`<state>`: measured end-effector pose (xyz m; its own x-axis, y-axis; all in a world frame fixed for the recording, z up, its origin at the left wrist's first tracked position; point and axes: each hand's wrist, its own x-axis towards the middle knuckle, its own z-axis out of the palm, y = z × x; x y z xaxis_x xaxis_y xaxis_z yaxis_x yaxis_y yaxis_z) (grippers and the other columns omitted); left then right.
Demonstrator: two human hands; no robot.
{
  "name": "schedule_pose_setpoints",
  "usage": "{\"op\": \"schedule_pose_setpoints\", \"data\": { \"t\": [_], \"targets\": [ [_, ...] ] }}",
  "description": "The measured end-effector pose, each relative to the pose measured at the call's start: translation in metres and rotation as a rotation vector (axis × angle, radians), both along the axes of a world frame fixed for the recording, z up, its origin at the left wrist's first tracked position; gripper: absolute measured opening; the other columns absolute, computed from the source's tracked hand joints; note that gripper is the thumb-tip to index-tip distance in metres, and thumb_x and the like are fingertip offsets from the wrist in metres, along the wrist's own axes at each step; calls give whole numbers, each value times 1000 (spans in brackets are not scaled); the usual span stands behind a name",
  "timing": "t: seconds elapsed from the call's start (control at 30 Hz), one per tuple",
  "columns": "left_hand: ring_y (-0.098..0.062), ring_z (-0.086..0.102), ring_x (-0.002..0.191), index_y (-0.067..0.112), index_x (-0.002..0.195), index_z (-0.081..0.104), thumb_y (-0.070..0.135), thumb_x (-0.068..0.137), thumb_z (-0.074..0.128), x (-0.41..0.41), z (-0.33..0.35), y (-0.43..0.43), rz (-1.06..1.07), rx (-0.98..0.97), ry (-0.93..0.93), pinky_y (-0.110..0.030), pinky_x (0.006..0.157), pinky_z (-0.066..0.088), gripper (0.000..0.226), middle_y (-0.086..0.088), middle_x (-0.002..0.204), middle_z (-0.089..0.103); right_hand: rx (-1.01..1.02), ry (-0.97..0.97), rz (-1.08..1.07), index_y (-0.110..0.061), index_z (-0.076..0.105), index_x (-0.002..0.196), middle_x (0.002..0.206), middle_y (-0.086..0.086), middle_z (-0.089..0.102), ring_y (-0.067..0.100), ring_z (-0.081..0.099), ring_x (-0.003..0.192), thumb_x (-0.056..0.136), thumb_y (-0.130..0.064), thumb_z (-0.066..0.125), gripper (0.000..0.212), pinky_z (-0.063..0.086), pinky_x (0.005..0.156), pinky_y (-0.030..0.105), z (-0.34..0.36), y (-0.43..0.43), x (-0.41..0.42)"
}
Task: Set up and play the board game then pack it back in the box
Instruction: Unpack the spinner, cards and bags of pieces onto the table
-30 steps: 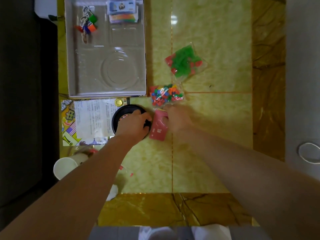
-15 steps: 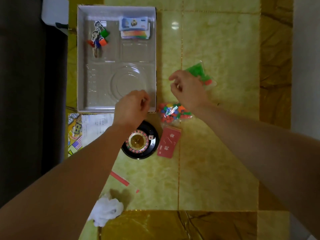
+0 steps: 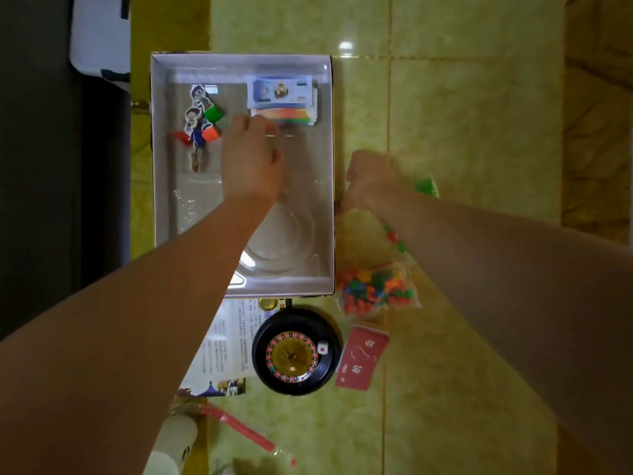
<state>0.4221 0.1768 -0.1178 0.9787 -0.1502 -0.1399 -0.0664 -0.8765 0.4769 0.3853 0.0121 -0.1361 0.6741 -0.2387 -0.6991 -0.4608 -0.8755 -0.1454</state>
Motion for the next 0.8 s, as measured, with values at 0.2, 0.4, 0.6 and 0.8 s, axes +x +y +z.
{"op": "schedule_pose_setpoints", "data": {
  "t": [0.2, 0.4, 0.6, 0.8],
  "targets": [
    [-20, 61, 96, 7, 118, 59, 21, 93, 55, 32, 4, -37, 705, -382, 412, -26, 79, 47, 29, -7, 104, 63, -81, -34, 22, -14, 62, 100, 106, 7, 66, 26, 64, 101, 75, -12, 76, 29, 54, 83, 32, 3, 5, 7],
    [-12, 48, 61, 5, 127, 53, 15, 94, 50, 46, 9, -59, 1113, -905, 742, -22, 49, 45, 35, -3, 80, 51, 53, -37, -158, -9, 57, 109, 113, 10, 60, 28, 58, 109, 77, 2, 73, 38, 40, 71, 27, 5, 3, 3],
    [-16, 55, 64, 12, 117, 56, 17, 97, 46, 53, 10, -68, 1328, -1140, 768, -27, 68, 56, 22, -8, 84, 56, 105, -21, -165, -7, 51, 118, 124, 13, 52, 31, 52, 118, 78, 3, 71, 45, 46, 87, 35, 4, 2, 3],
    [-18, 56, 62, 9, 112, 55, 22, 98, 46, 64, 20, -76, 1383, -1262, 782, -25, 54, 52, 21, -10, 74, 58, 134, 0, -167, -8, 46, 125, 131, 12, 47, 31, 47, 124, 80, 0, 72, 52, 46, 91, 39, 3, 0, 1]
  ]
}}
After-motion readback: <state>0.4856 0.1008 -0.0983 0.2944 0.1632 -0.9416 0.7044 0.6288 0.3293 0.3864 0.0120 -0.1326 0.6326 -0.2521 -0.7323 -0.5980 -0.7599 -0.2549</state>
